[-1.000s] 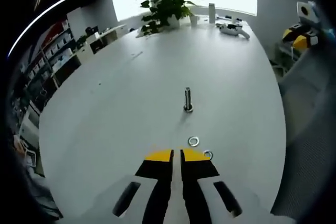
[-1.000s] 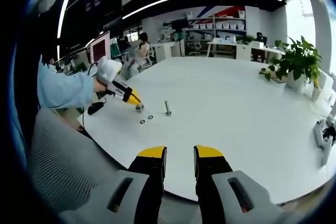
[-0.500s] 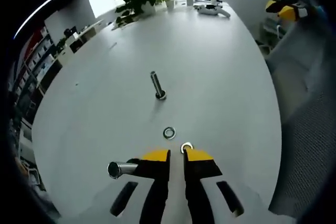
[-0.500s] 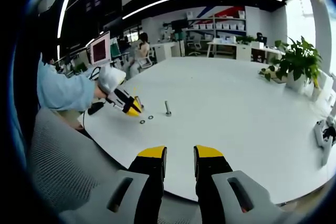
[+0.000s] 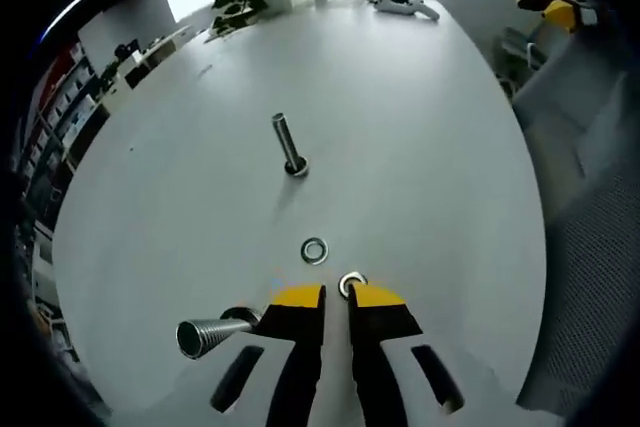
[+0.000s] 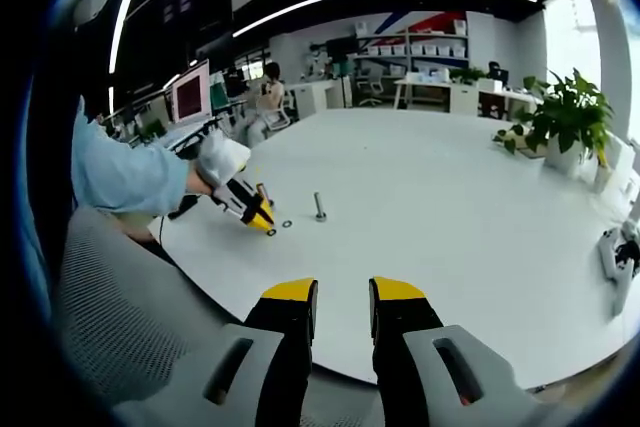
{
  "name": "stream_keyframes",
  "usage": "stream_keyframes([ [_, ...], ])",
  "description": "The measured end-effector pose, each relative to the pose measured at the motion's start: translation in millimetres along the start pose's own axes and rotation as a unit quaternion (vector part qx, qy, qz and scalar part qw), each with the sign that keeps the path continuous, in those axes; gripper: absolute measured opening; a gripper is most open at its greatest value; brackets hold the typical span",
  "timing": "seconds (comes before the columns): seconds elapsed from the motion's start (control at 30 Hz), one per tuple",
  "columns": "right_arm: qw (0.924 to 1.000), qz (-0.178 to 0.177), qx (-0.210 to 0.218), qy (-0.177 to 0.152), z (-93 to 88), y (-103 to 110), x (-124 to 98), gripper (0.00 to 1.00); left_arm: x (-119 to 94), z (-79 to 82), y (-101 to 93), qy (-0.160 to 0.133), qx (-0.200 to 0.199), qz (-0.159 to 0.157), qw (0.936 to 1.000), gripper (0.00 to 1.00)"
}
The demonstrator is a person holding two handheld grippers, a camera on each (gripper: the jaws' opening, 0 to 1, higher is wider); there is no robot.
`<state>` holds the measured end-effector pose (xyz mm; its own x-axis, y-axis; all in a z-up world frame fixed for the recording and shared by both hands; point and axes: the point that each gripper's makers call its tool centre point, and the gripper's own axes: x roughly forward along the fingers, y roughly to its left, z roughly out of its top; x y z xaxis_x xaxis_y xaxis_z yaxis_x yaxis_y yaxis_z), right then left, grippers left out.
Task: Place the washer onto the threaded stud by aligning its center hole with the stud, sliding it down to the base, and recovering from edge contact or off-axis alignment until the washer reaches the visible bottom stop.
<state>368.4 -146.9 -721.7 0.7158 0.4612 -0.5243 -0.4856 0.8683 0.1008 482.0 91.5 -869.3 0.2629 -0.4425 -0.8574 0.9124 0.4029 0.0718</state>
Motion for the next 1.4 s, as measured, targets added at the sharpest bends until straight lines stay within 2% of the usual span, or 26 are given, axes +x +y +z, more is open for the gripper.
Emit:
stream_keyframes([
  [0.1,1.0000,-0.001,0.001,0.000,0.5,0,0,0.23,3,-2.0,-1.7,0.006,0.002,-0.003,1.0000,0.07],
  [0.33,1.0000,0.000,0.001,0.000,2.3,3,2,0.23,5,1.6,-0.6,-0.001,-0.010,-0.006,0.9999,0.05],
  [0.6,1.0000,0.000,0.001,0.000,3.5,4,2,0.23,6,2.1,-2.9,0.004,0.011,-0.007,0.9999,0.01],
  [0.8,1.0000,0.000,0.001,-0.001,3.0,4,2,0.23,5,1.6,-3.1,0.004,-0.008,-0.006,0.9999,0.00],
  [1.03,1.0000,-0.001,0.002,-0.003,3.0,3,1,0.23,-8,12.8,3.6,-0.025,-0.031,0.004,0.9992,0.00],
  [1.4,1.0000,-0.001,0.002,-0.005,4.3,4,2,0.23,-24,33.8,17.2,-0.042,-0.032,0.014,0.9985,0.00],
])
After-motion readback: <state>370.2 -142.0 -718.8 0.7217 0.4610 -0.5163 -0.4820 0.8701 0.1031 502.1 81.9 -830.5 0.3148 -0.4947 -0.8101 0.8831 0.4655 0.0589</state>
